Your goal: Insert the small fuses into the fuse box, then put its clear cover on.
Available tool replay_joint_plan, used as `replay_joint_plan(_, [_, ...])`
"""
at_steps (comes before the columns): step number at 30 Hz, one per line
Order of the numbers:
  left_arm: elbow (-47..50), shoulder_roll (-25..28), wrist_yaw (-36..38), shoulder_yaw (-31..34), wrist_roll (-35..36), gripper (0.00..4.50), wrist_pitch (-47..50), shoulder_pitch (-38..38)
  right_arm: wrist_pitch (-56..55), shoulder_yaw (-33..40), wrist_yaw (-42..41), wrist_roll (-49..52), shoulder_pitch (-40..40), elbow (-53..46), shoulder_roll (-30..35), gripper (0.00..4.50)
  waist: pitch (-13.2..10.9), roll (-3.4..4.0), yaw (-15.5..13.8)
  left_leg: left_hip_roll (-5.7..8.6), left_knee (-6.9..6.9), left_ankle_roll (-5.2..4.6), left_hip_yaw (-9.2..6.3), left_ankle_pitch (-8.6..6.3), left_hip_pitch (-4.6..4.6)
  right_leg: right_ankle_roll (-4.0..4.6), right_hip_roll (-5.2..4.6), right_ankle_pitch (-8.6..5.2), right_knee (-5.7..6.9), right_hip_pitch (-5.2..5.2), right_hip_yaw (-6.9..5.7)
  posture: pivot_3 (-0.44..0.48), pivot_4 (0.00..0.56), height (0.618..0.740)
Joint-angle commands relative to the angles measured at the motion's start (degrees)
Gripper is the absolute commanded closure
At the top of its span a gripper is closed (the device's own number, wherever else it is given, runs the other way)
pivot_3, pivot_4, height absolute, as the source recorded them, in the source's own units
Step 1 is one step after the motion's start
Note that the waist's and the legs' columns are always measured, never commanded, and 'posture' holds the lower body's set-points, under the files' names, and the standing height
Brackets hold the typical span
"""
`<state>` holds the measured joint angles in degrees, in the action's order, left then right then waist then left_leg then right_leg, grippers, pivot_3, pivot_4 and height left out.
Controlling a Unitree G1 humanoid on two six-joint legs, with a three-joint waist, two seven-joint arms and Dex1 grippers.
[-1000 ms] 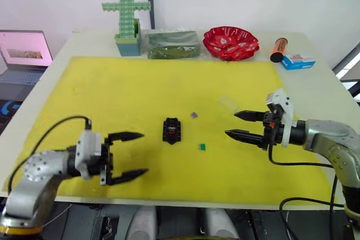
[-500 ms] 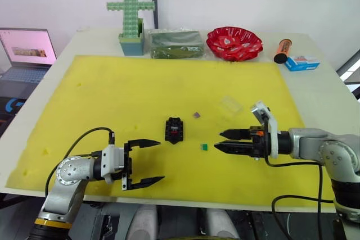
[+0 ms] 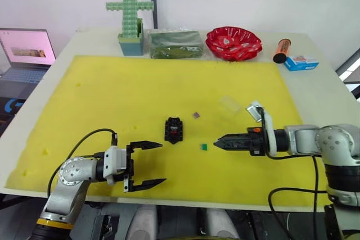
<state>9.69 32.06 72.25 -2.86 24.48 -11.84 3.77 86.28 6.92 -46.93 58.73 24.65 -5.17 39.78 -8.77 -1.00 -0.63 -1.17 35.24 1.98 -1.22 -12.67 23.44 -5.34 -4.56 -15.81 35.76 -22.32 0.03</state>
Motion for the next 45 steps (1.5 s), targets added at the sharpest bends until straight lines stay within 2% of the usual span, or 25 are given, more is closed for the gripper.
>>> replay_joint_plan(1, [0.60,-0.18,-0.31,-0.20,0.60,0.00,-0.79,-0.33,1.80,-1.18,0.32,-0.08,1.22,1.22,-0.39,0.04,0.00,0.00,-0.11,0.00,0.00,0.00,0.00,0.00,0.00,0.00,-0.01,0.00,0.00,0.01,0.00,0.000,0.150,0.740])
replay_joint_plan(15, [0.24,-0.17,-0.17,-0.58,0.58,0.00,-1.95,0.54,6.22,1.92,6.89,0.71,3.59,8.21,-7.66,0.04,0.01,0.00,0.13,-0.02,-0.01,0.00,-0.01,0.00,-0.02,0.00,0.03,0.00,0.02,0.00,0.00,0.000,0.150,0.740])
replay_joint_plan(36, [-2.05,-0.19,1.18,-1.17,0.43,0.00,-4.70,0.90,6.22,3.32,14.93,3.97,0.26,6.33,-12.77,0.04,0.03,-0.01,1.44,-0.24,-0.06,-0.06,0.00,-0.03,-0.04,-0.01,0.15,0.00,0.06,-0.01,-0.01,0.000,0.150,0.740])
replay_joint_plan(39, [-2.07,-0.17,1.12,-1.17,0.37,0.00,-4.73,0.96,6.16,3.57,16.67,2.41,-0.19,5.93,-13.61,0.66,0.03,-0.01,1.41,-0.25,-0.06,-0.10,0.00,-0.06,-0.05,-0.01,0.18,0.00,0.06,-0.01,-0.01,0.000,0.150,0.740])
replay_joint_plan(45, [-2.11,-0.37,0.27,-1.03,0.54,0.00,-3.81,0.79,5.88,3.80,18.35,-0.62,-1.22,5.44,-14.34,2.72,0.03,-0.01,1.39,-0.29,-0.06,-0.10,0.00,-0.06,-0.05,0.00,0.18,0.00,0.06,-0.02,-0.01,0.000,0.150,0.740])
